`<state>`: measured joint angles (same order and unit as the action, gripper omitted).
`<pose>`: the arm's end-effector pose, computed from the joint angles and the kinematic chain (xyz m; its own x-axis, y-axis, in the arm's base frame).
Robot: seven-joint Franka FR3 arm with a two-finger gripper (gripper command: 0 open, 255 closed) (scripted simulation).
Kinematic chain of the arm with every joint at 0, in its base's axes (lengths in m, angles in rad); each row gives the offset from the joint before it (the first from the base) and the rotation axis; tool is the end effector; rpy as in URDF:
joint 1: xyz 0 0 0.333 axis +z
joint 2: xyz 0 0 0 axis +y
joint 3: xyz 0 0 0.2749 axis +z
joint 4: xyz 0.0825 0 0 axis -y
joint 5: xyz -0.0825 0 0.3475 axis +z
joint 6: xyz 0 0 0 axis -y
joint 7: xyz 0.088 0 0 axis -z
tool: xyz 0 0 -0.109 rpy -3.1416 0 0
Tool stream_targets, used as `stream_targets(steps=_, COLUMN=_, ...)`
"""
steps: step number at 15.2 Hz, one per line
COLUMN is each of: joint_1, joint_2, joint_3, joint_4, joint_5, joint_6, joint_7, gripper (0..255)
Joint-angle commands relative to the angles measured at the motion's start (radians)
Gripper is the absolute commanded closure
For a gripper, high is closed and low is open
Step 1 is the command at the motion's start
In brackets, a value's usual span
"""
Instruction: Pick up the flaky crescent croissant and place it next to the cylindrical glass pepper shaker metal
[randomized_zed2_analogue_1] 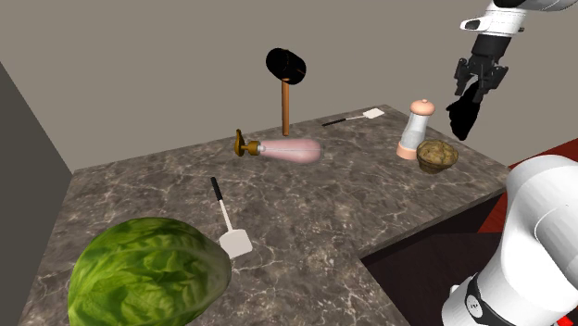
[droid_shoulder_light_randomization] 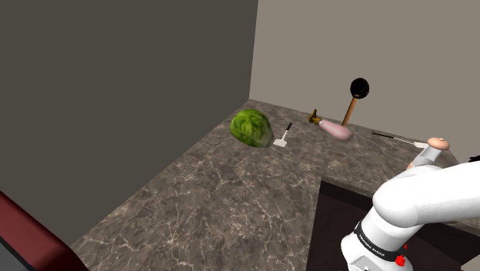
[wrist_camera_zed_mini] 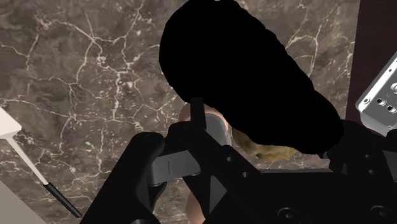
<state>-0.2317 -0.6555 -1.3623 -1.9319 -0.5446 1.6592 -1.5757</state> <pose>-0.1420 -0.4775 0.4552 0.9850 0.1382 0.1031 0.1461 -0.9865 -0.0743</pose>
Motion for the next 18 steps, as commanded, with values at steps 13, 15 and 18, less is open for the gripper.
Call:
stream_targets(steps=13, joint_1=0.031, joint_2=-0.022, joint_3=-0.112, joint_4=-0.13, joint_5=-0.062, joint_6=0.161, joint_7=0.021, gripper=255)
stream_targets(steps=15, joint_1=0.039, joint_2=-0.015, joint_3=-0.135, joint_4=-0.145, joint_5=-0.064, joint_6=0.188, joint_7=0.018, gripper=255)
stream_targets(steps=18, joint_1=0.053, joint_2=0.009, joint_3=-0.175, joint_4=-0.169, joint_5=-0.054, joint_6=0.236, joint_7=0.006, gripper=255)
